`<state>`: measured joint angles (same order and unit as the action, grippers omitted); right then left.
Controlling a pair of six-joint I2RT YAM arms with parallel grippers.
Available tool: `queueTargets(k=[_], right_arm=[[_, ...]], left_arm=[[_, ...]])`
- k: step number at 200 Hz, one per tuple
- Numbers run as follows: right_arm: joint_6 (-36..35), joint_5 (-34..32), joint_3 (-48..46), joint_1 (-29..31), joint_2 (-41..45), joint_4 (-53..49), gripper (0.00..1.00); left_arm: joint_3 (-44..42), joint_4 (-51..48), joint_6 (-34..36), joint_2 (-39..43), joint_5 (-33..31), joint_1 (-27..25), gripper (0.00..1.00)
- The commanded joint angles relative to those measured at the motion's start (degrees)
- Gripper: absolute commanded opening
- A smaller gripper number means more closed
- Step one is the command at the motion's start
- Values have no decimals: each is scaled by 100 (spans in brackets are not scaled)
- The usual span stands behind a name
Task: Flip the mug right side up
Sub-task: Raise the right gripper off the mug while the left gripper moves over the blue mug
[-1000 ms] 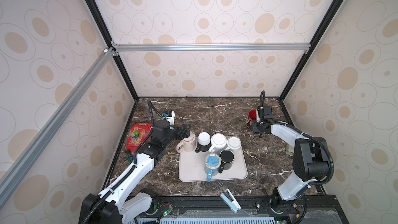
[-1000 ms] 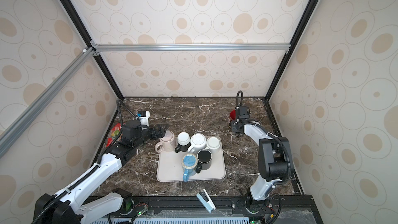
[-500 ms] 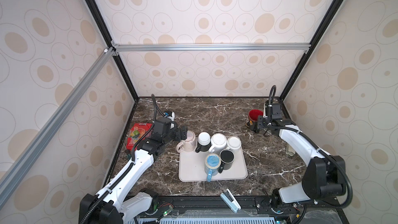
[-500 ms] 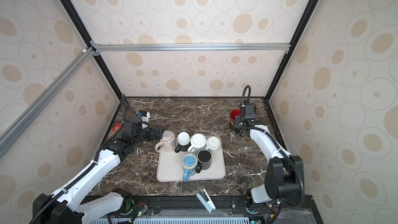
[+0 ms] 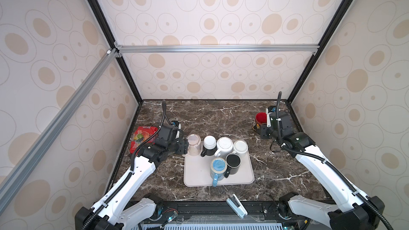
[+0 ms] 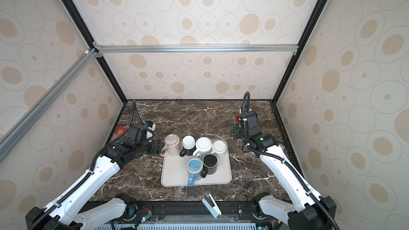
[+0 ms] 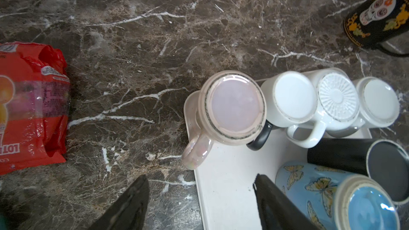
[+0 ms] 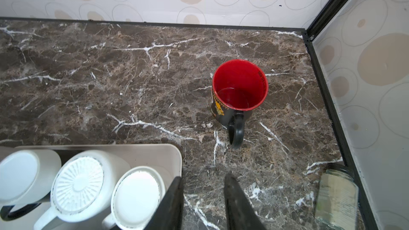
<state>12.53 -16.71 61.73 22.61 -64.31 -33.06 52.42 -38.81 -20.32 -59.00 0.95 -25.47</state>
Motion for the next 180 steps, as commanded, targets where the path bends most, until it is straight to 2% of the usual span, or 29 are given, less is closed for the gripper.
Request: queueTargets(k=[1, 20, 49, 86, 143, 180], right_arm=[[79, -248, 220, 183, 155, -481, 33], [175, -239, 201, 274, 235, -529, 33], [224, -184, 85, 382, 316, -466, 33], [236, -125, 31, 403, 323, -496, 33], [283, -71, -254, 474, 596, -495, 32], [364, 70, -505, 490, 648, -447, 30]], left_arm=[[423, -452, -258, -15, -83, -470, 76], [312, -206, -637, 114, -175, -1178, 83], [-10, 343, -1288, 126, -220, -2189, 88], [-96, 423, -1669, -96, -783, -3360, 95], [-143, 271, -2061, -674, -1035, -4306, 95], [-310, 259, -2104, -1043, -1079, -4408, 92]])
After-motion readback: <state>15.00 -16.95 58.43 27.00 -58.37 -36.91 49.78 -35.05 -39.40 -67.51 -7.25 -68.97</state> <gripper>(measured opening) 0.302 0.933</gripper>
